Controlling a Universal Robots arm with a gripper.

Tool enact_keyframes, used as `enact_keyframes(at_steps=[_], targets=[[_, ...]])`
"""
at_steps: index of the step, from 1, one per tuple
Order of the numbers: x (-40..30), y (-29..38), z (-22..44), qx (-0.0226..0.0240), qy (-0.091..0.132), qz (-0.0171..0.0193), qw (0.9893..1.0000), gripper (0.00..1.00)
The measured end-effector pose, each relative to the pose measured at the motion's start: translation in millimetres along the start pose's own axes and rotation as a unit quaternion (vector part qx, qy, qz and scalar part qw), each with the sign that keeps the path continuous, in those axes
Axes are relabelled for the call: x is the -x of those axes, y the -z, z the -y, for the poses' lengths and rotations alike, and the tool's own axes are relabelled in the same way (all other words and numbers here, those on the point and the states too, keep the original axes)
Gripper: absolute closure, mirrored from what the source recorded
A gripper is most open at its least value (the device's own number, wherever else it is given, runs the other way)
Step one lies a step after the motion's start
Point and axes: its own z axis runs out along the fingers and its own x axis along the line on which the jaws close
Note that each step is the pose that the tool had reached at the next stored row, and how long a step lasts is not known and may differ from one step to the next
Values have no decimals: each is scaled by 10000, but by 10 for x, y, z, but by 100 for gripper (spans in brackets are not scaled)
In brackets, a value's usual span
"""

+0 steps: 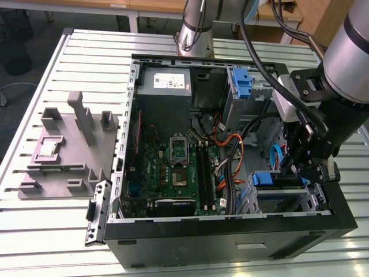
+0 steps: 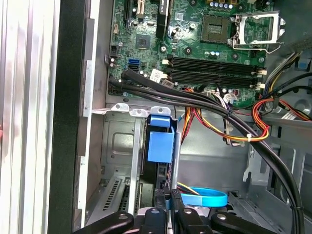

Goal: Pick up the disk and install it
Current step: 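Insert the first disk wire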

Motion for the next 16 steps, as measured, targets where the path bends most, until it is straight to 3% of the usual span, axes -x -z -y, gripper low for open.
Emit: enact_keyframes(at_steps=[16], targets=[[-14,-21,-4,-5,0,1,10000,84]])
